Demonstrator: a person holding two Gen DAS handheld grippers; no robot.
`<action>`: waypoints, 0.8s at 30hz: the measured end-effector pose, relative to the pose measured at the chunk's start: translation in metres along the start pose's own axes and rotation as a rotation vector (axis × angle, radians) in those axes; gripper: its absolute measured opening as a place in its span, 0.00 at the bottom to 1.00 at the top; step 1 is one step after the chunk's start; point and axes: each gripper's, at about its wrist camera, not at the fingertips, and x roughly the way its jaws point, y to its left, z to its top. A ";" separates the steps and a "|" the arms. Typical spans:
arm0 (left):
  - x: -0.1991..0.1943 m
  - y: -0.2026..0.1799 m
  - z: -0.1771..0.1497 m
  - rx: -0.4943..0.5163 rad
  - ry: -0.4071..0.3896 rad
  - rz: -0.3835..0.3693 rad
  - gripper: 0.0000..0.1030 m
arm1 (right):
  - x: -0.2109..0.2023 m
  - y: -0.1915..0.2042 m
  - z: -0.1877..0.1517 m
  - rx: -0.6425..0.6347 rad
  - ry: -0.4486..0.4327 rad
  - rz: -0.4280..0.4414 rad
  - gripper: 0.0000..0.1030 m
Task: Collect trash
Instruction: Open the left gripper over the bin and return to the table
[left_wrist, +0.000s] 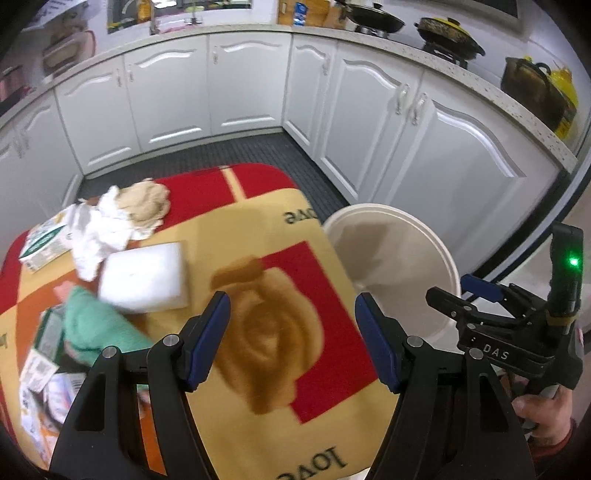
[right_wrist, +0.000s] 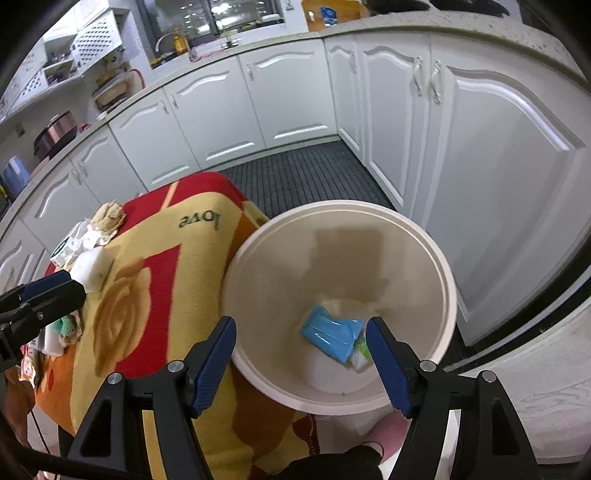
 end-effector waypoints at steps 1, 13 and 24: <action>-0.003 0.004 -0.001 -0.007 -0.005 0.012 0.67 | 0.000 0.003 0.000 -0.007 0.000 0.004 0.68; -0.041 0.075 -0.014 -0.106 -0.031 0.099 0.67 | -0.002 0.073 0.012 -0.109 -0.013 0.109 0.69; -0.084 0.183 -0.033 -0.240 -0.051 0.213 0.67 | 0.013 0.144 0.026 -0.194 0.006 0.199 0.70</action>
